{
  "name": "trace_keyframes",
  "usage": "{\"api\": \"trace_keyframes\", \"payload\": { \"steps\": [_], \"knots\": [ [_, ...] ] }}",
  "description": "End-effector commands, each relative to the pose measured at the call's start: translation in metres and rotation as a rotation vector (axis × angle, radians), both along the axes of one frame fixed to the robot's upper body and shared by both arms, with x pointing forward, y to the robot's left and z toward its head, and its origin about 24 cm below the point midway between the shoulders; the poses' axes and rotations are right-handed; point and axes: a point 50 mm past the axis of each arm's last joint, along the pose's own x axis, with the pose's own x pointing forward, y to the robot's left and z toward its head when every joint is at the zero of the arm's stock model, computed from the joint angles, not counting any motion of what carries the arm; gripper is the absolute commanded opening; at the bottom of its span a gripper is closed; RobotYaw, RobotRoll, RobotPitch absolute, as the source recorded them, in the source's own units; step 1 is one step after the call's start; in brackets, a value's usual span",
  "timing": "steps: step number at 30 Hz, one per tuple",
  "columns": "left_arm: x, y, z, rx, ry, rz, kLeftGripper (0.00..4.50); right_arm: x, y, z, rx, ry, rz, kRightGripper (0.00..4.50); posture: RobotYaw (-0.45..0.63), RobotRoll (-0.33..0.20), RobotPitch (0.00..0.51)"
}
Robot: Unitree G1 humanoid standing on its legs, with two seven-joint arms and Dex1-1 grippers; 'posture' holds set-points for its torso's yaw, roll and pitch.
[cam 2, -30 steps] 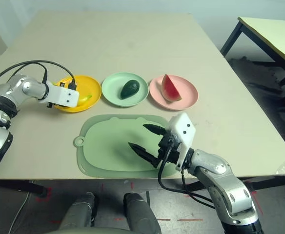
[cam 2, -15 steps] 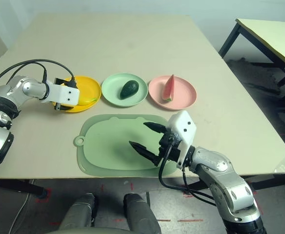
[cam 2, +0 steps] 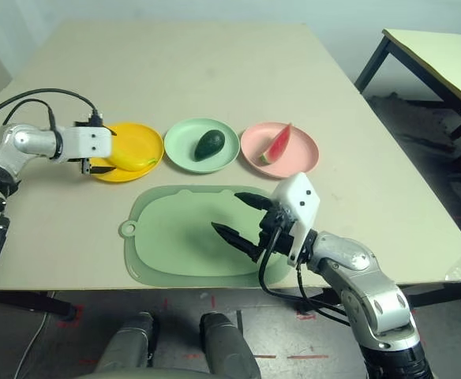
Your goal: Place the fruits into color-matched plates.
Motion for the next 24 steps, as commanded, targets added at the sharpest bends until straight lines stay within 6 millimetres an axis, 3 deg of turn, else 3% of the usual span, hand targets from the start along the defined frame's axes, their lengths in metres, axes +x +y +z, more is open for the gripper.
{"api": "trace_keyframes", "payload": {
  "steps": [1, 5, 9, 14, 18, 24],
  "knots": [
    [-0.002, 0.011, 0.017, -0.224, -0.065, 0.045, 4.47, 0.013, -0.038, 0.037, 0.016, -0.109, -0.135, 4.5, -0.17, 0.0, 0.129],
    [-0.003, 0.022, 0.031, -0.451, -0.125, 0.104, 4.47, 0.02, -0.085, 0.071, 0.005, -0.192, -0.291, 4.5, -0.16, 0.0, 0.127],
    [-0.006, 0.032, 0.032, -0.63, -0.159, 0.16, 4.47, 0.016, -0.124, 0.079, 0.021, -0.214, -0.415, 4.5, -0.16, 0.0, 0.125],
    [-0.008, 0.04, 0.026, -0.891, -0.173, 0.26, 4.47, 0.009, -0.161, 0.052, 0.02, -0.183, -0.529, 4.5, -0.17, 0.0, 0.13],
    [-0.015, 0.053, 0.02, -1.172, -0.222, 0.44, 4.47, 0.003, -0.189, 0.022, 0.04, -0.159, -0.635, 4.5, -0.16, 0.0, 0.134],
    [-0.043, 0.067, -0.011, -1.271, -0.237, 0.663, 4.47, -0.006, -0.208, -0.015, 0.052, -0.127, -0.712, 4.5, -0.15, 0.0, 0.142]
  ]
}}
